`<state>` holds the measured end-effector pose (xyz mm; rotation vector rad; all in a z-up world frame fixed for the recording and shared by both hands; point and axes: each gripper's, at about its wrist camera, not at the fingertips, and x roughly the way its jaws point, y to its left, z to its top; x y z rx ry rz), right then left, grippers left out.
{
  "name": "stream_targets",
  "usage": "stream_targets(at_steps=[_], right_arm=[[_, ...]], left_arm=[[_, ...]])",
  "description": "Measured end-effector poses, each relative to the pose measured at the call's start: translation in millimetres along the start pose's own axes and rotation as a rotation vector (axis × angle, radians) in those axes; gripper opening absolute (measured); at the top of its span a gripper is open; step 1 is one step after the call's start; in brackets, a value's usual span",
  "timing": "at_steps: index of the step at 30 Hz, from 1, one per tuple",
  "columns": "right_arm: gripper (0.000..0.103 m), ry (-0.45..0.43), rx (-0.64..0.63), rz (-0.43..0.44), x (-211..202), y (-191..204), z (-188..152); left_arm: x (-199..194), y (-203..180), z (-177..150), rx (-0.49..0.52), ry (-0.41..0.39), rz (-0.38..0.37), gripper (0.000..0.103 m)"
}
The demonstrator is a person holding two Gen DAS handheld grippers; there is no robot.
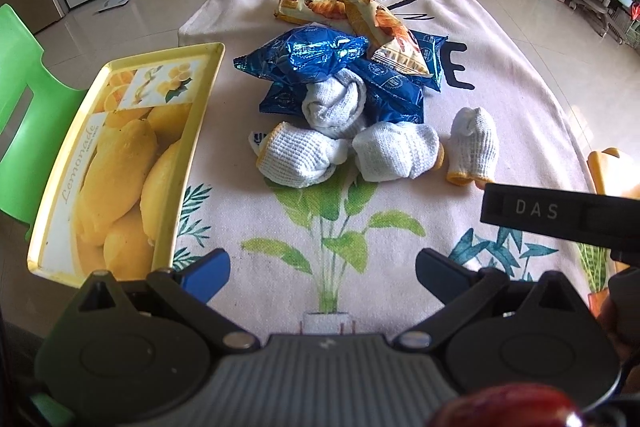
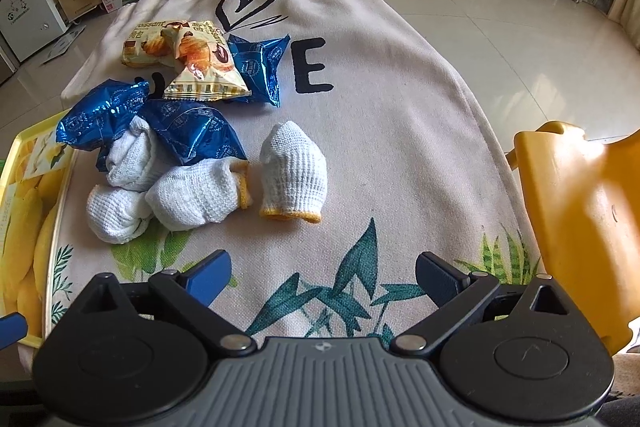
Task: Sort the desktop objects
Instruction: 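Lower the left tool onto a blue pack while the right tool lowers onto a white glove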
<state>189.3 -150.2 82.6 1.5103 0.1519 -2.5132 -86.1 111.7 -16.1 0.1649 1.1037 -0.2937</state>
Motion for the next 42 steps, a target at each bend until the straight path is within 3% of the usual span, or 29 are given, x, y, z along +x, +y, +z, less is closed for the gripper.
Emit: stream_targets(at_steps=[12, 24, 32, 42], right_arm=[[0.100, -0.007, 0.031, -0.009, -1, 2, 5], [0.099, 0.035, 0.082, -0.003, 9, 2, 6], [0.099, 0.097, 0.236, 0.087, 14, -16, 16], [0.099, 0.151, 0.290, 0.143, 21, -25, 47]], left_arm=[[10, 12, 17, -0.007, 0.035, -0.033, 0.102], [5, 30, 56, 0.019, -0.041, -0.087, 0.102], [6, 44, 82, 0.040, -0.078, -0.088, 0.102], [19, 46, 116, 0.035, -0.085, -0.134, 0.102]])
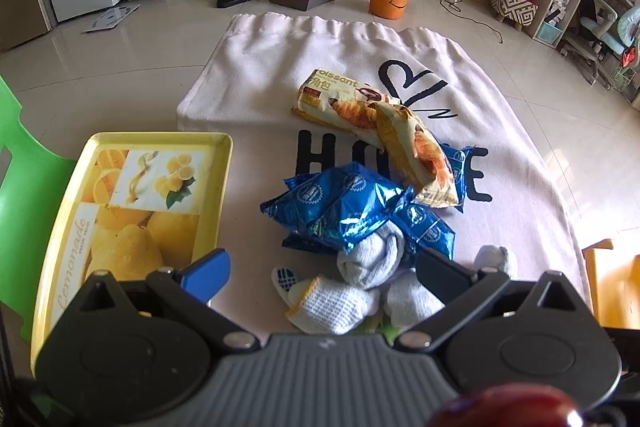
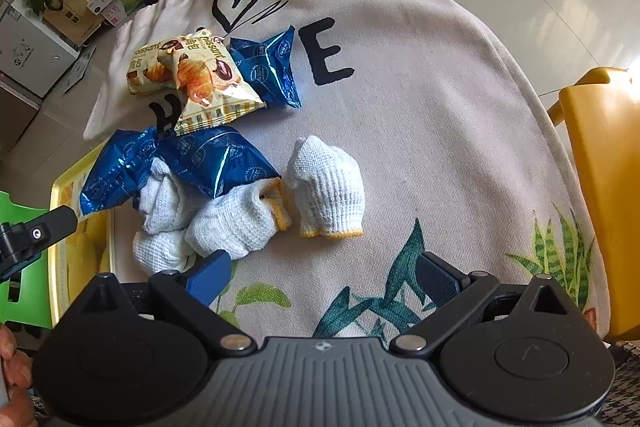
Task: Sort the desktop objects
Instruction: 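Lower the left tool onto a blue pack while the right tool lowers onto a white glove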
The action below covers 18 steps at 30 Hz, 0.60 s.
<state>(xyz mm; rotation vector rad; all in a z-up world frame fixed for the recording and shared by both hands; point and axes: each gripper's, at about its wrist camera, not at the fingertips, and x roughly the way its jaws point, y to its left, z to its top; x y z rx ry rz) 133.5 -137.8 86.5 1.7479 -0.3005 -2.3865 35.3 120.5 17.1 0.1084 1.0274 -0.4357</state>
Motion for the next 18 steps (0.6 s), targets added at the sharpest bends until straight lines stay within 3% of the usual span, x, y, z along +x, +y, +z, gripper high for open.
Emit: stream_targets(at_steps=[11, 18], right_arm=[[0.099, 0.086, 0.051, -0.006, 33, -1, 32], [0.099, 0.092, 0.098, -0.020, 51, 5, 41]], left_arm=[[36, -2, 23, 0.027, 0.019, -0.069, 0.102], [54, 2, 32, -0.002, 0.037, -0.105, 0.102]])
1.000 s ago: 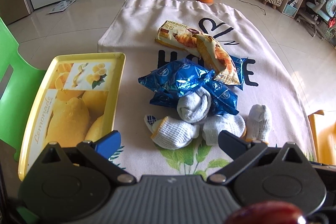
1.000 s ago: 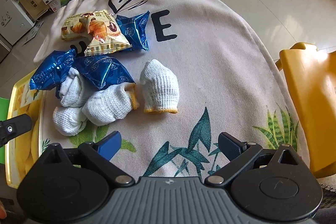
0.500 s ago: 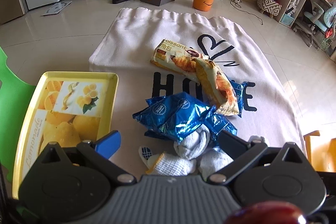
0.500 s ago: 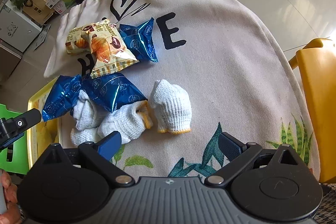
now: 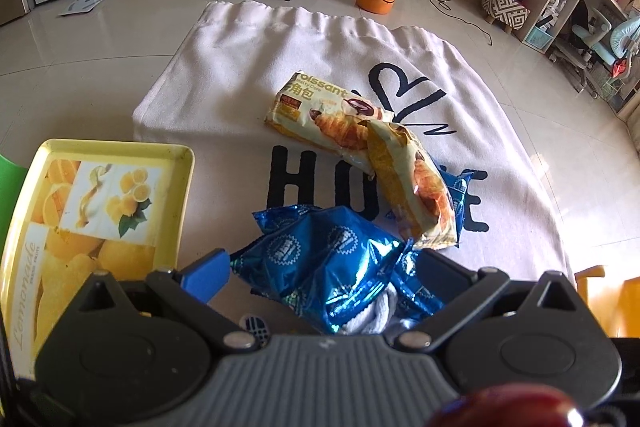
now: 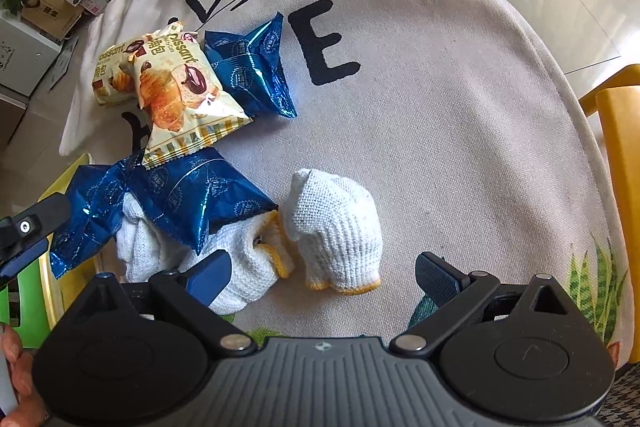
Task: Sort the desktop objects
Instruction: 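Lower the left tool onto a blue pack while the right tool lowers onto a white glove, then close the left tool on the blue pack while the right tool closes on the glove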
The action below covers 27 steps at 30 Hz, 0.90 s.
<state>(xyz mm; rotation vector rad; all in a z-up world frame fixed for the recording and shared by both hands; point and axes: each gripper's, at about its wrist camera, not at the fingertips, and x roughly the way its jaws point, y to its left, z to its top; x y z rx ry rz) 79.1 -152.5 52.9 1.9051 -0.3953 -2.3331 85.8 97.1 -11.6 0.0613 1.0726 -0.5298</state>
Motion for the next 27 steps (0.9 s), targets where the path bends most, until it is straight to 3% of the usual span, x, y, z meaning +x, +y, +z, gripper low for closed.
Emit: stream_targets(at_steps=[8, 27], right_arm=[[0.099, -0.012, 0.017, -0.009, 9, 9, 7], [0.098, 0.019, 0.084, -0.009, 24, 9, 6]], left_arm=[[14, -2, 7, -0.018, 0.032, -0.018, 0.102], [41, -5, -3, 0.012, 0.103, 0.046, 0.102]])
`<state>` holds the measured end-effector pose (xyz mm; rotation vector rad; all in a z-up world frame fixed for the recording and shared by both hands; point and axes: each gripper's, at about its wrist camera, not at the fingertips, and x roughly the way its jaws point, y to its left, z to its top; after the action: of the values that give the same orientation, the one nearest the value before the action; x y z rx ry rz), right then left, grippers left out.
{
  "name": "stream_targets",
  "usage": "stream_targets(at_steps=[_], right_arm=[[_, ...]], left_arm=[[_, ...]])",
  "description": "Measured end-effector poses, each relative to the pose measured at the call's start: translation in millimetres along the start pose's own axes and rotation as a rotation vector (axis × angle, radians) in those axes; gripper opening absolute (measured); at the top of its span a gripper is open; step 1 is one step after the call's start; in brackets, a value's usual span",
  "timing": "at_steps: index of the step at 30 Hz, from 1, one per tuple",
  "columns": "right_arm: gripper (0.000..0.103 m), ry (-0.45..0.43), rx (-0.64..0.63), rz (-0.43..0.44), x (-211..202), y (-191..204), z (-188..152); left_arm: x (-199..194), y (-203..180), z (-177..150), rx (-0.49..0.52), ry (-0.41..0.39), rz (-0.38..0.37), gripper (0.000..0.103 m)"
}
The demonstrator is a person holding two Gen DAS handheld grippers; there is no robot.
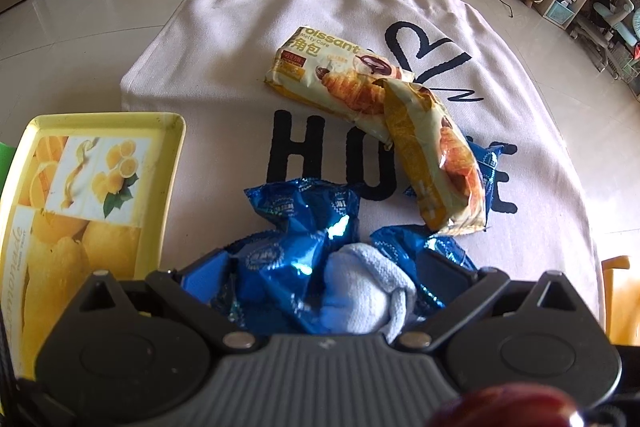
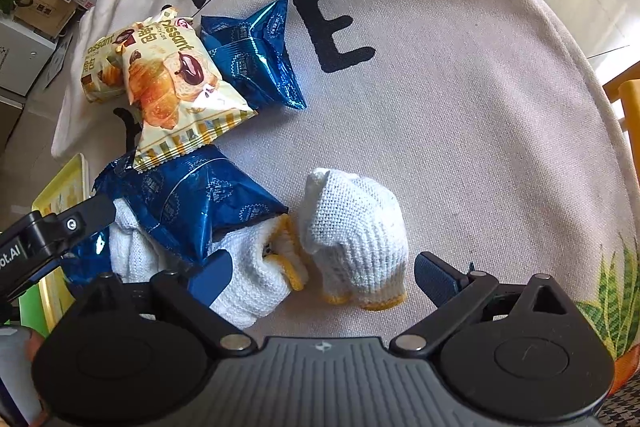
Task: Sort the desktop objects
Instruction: 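Close the left tool on the blue pack while the right tool closes on the glove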
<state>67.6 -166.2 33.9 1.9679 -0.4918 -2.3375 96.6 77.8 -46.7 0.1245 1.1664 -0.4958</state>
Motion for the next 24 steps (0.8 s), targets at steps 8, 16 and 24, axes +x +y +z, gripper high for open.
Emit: stream_targets(at_steps=[8, 16, 24], right_arm=[[0.098, 0.000, 0.012, -0.013, 2, 0, 0], [0.098, 0.002, 0.022, -0.012, 3, 1, 0], [0.098, -0.009, 0.034, -0.027, 4, 1, 1]], left_arm=[[1, 12, -1, -0.029, 0.017, -0.006, 0.102], [3, 14, -2, -0.026, 0.025, 0.018, 0.102], [6, 3, -11, 0.074, 0.031, 0.083, 0.102]])
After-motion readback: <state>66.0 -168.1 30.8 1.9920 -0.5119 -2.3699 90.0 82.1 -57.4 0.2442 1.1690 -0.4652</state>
